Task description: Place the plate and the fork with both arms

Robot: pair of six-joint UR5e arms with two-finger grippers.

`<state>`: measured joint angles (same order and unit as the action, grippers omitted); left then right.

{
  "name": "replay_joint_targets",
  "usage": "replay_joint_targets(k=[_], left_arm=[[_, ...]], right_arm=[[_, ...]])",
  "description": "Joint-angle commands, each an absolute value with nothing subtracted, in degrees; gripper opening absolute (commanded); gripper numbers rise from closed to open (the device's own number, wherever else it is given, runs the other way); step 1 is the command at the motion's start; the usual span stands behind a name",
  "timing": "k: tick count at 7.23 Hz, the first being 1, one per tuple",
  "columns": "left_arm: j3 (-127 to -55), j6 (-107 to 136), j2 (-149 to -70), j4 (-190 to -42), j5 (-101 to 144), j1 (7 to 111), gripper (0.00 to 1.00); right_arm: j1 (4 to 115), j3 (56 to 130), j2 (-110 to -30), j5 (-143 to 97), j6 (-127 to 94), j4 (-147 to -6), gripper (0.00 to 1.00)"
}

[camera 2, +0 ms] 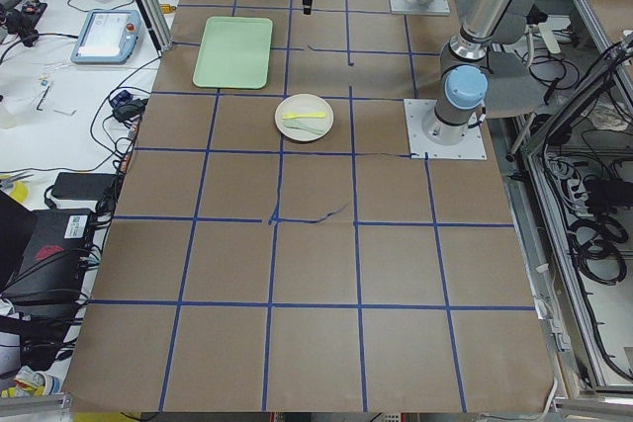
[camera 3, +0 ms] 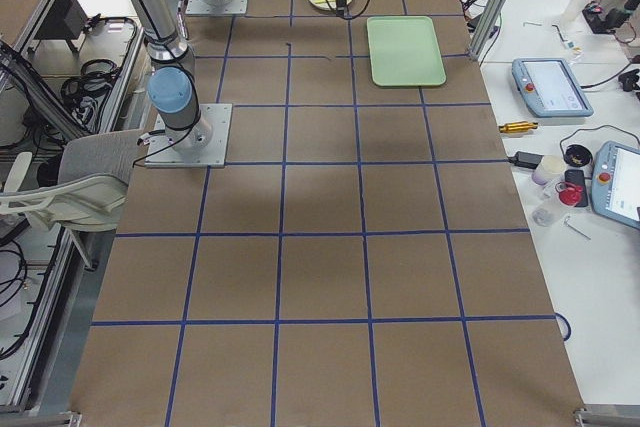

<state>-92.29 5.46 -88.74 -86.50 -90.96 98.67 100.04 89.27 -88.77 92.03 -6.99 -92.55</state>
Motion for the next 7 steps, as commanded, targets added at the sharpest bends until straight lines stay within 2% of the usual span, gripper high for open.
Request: replay_joint_targets(k=[1,7], left_arm=[[-92.3,5.5,-88.6,-86.6,-90.7,98.7,1.00],[-92.4,5.5,-88.7,-86.7,-90.7,98.8,1.00]], right_arm=[[100.1,89.5,-88.8,91.8,-7.1,-92.6,1.00],[100.1,89.1,-88.8,92.4,-6.9,-92.5,1.00]])
